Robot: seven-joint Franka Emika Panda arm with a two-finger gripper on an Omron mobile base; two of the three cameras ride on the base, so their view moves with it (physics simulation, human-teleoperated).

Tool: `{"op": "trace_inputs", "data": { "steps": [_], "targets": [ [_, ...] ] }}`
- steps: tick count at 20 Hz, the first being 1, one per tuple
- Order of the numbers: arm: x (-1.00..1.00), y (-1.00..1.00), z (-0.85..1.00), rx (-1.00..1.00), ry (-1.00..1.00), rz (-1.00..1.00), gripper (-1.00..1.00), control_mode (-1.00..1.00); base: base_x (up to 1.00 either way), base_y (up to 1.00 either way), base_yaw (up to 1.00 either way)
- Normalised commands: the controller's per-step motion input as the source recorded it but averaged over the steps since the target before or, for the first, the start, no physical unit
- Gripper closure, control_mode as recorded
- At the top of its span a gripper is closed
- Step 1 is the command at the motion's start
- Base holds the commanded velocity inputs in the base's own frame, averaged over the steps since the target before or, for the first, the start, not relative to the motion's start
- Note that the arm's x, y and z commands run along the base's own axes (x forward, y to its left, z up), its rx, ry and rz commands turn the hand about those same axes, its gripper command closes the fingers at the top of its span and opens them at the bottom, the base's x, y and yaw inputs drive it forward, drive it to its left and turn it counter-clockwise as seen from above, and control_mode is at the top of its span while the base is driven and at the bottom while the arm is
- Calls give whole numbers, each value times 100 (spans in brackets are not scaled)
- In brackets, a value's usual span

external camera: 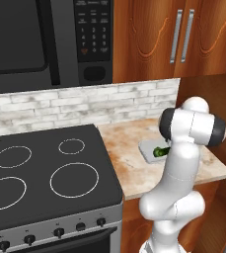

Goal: Take the avocado and cucumber out of the freezer and place them in the tupperware container on the counter. Then put the tupperware containing the vegetables back in the freezer.

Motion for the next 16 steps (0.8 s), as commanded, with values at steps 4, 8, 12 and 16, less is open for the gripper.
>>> {"op": "trace_inputs", "data": {
  "steps": [4,8,12,16],
  "targets": [
    [-51,15,7,0,-8,-3,100,-100,0,0,0],
    [-55,5,38,0,-9,-9,100,-100,0,0,0],
    [-51,5,77,2,-9,-13,100,-100,0,0,0],
    [-46,18,100,6,-6,-12,100,-100,0,0,0]
  ]
}}
